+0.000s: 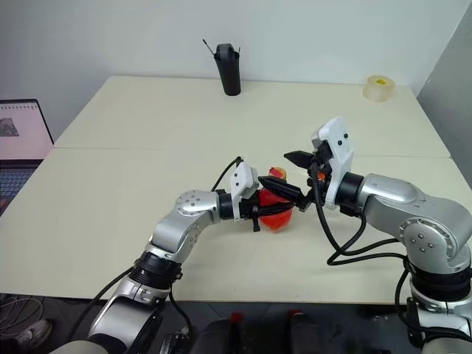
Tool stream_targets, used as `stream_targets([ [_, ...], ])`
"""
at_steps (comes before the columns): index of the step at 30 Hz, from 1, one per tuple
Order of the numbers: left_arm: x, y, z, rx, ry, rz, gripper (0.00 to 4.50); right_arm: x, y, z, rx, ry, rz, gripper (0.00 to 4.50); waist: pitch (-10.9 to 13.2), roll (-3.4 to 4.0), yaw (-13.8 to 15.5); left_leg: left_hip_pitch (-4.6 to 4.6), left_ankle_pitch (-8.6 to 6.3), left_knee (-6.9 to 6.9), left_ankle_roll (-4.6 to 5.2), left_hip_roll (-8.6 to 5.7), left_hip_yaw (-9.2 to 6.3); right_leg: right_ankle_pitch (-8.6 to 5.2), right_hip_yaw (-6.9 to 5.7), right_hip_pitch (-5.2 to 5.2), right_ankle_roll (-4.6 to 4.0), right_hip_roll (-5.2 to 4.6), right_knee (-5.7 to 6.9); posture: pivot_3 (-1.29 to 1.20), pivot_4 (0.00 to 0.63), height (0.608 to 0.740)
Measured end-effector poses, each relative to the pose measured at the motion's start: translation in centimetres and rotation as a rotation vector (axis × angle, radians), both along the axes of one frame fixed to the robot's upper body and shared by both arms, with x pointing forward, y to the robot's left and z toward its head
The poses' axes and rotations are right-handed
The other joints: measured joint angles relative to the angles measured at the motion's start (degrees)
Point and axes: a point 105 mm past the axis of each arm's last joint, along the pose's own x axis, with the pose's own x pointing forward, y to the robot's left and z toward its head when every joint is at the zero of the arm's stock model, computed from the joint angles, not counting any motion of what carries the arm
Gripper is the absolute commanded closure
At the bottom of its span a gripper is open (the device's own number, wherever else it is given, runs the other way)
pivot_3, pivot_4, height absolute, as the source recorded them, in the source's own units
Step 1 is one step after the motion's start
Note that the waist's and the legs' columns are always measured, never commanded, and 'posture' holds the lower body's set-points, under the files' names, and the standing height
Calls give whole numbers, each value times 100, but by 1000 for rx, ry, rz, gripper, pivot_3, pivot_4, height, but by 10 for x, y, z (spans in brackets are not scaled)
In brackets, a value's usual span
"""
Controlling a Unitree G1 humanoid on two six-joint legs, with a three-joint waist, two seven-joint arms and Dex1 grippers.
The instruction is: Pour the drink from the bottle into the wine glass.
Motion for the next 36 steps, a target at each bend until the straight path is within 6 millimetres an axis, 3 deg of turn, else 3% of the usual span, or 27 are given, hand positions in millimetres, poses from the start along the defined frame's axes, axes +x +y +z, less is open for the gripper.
stream_targets([
  [11, 0, 0, -2, 2, 6, 1, 3478, 9, -7, -8, -10, 7, -50, 0, 0, 0, 1, -1, 0, 0, 0, 0, -2, 0, 0, 0, 0, -2, -1, 0, 150, 740],
  [15, 0, 1, -3, 8, 10, 4, 3488, -5, -28, -12, -40, 13, -64, 0, 0, 0, 20, -10, 0, 4, 0, -1, -5, 0, -3, 0, 0, -6, -4, 0, 150, 740],
  [17, 0, 3, -3, 8, 7, 4, 3488, -7, -55, -14, -58, 40, -148, 0, 0, 0, 33, -12, 0, 6, 0, -3, -6, 0, -4, 0, 1, -8, -4, 0, 150, 740],
  [20, 1, 5, -3, 13, 6, 10, 3489, -17, -72, -11, -60, 53, -167, 0, 0, 0, 25, -9, 0, 4, 0, 0, -5, -1, -1, 0, 1, -1, -2, 0, 150, 740],
  [26, 0, 3, -2, 8, 6, 5, 3489, -37, -54, -6, -78, 54, -21, 0, 0, 0, -18, 8, -1, -2, 1, -1, 3, 0, 1, 3, 1, 8, 3, 0, 150, 740],
  [36, 1, 3, -2, 5, 2, 7, 3489, -17, 2, 5, 27, 2, 16, 0, 0, 0, -2, 1, 0, 0, -1, 0, -2, -1, 1, 4, 1, -1, -2, 0, 150, 740],
])
